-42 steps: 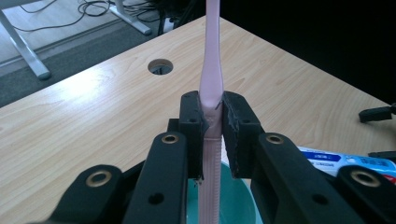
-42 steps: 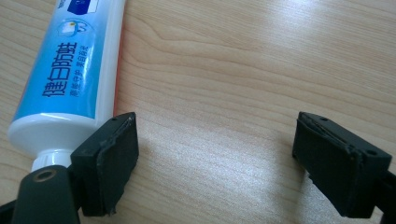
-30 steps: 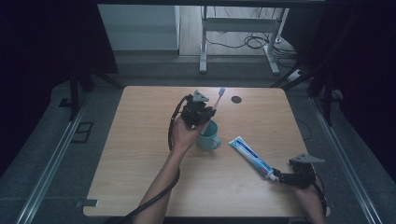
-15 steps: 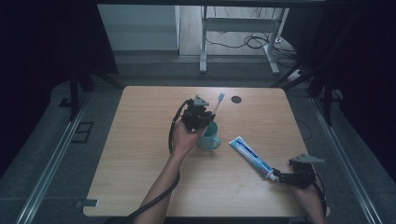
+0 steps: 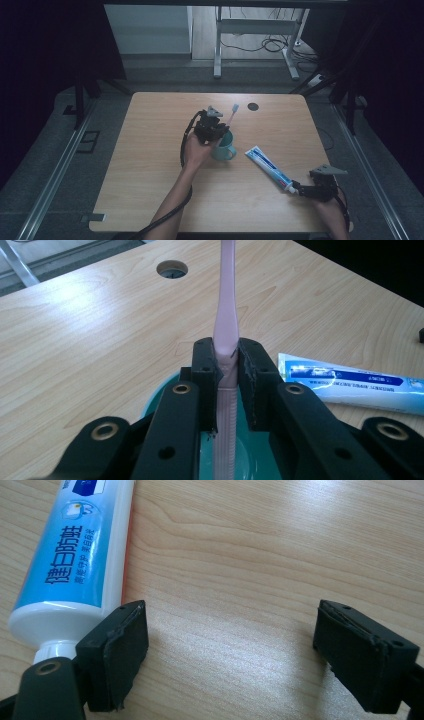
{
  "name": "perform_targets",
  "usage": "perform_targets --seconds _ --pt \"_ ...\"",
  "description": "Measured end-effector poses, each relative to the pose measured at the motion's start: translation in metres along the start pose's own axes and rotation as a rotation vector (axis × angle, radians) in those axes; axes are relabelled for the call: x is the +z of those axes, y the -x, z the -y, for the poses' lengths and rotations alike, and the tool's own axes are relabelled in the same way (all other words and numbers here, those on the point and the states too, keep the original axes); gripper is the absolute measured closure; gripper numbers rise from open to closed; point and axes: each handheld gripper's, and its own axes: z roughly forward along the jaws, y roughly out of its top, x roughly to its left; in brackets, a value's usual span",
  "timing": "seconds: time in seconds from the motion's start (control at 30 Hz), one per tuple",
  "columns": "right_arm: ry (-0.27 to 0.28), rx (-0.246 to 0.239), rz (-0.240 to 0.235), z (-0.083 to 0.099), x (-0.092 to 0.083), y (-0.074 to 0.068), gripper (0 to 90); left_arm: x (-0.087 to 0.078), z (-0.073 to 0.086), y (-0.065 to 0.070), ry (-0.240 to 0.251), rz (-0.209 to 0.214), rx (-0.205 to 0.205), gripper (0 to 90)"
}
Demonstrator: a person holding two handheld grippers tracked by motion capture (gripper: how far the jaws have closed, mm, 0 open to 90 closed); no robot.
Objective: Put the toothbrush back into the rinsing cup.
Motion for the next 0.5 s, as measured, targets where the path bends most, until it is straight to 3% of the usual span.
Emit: perform_targets --seconds 0.5 --pt "0.0 0.0 -0.001 0.0 0.0 0.0 14.2 0.009 0.012 0.0 -0.026 0.008 -0.009 78.3"
